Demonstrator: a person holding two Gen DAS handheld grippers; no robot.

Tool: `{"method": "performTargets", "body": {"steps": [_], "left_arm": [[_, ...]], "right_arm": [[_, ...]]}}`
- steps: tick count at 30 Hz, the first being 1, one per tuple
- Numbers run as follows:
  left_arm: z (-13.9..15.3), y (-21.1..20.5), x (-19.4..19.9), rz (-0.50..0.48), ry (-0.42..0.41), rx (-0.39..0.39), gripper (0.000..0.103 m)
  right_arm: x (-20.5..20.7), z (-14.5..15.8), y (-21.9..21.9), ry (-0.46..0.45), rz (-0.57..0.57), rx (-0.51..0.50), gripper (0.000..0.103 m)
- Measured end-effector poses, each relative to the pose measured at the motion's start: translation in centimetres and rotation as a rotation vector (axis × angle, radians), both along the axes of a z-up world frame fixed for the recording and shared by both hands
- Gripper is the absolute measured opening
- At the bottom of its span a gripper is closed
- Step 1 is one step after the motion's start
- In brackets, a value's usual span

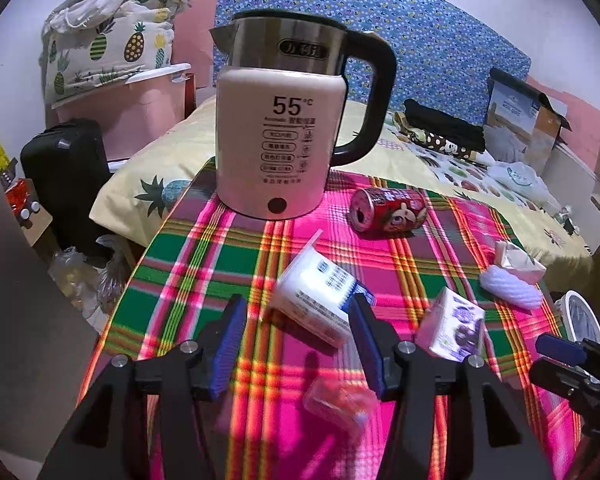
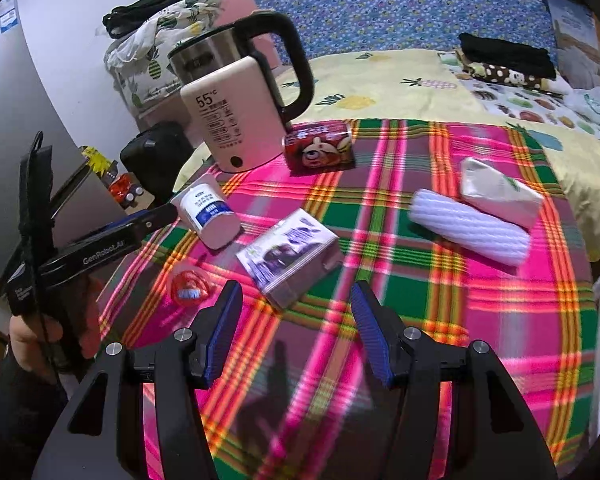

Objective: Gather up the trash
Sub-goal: 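Grasp the white yogurt cup with left tool while right tool grasps the purple grape drink box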

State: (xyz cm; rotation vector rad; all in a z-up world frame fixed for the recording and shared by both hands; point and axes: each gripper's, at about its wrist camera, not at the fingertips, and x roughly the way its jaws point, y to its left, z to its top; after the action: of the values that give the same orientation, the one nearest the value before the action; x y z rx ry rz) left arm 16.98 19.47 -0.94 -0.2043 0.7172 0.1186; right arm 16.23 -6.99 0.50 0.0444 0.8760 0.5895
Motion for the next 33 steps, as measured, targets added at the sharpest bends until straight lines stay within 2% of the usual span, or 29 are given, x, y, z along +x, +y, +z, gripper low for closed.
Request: {"method": "performTargets", "body": {"steps": [9, 11, 13, 14, 16, 19, 28, 30, 33], "left_arm": [[-1.1, 0.9, 2.7, -0.091, 0.004, -0.025, 0.055], [-1.2, 0.8, 2.8, -0.109, 0.001, -0.041, 0.047], [-1.1, 0.7, 2.7, -0.125, -0.005, -0.052, 0.034], [-1.0, 0.6, 2.5, -0.122, -0.009, -0.044, 0.031], [-0.7, 0.5, 2.1, -0.119, -0.011, -0.04, 0.016], [-0.5, 0.6, 1.4, -0.084, 0.008, -0.02, 0.005], [-0.3, 1.8, -0.6, -0.025, 0.011, -0.04, 0.002], [-0.3, 1.9, -0.8, -0.023, 0.011, -0.046, 0.002], [-0.4, 1.9, -0.8, -0.023, 0.016, -0.051, 0.002]], "right_arm": [[1.2, -0.3, 0.9, 0.007, -0.042, -0.003, 0.058], [1.3, -0.4, 1.0, 0.008, -0.049, -0.006, 0.058], [1.5, -0.5, 1.2, 0.012, -0.055, -0.006, 0.058], [1.5, -0.5, 1.3, 0.013, -0.057, -0.005, 0.058], [1.6, -0.6, 1.8, 0.012, -0.065, -0.007, 0.058], [1.8, -0.6, 2.5, 0.012, -0.085, -0.015, 0.058], [2.1, -1.4, 4.6, -0.015, -0.207, -0.081, 0.059], [2.0, -1.4, 4.9, -0.036, -0.232, -0.101, 0.064], [2.0, -1.8, 5.0, -0.056, -0.251, -0.145, 0.064]]}}
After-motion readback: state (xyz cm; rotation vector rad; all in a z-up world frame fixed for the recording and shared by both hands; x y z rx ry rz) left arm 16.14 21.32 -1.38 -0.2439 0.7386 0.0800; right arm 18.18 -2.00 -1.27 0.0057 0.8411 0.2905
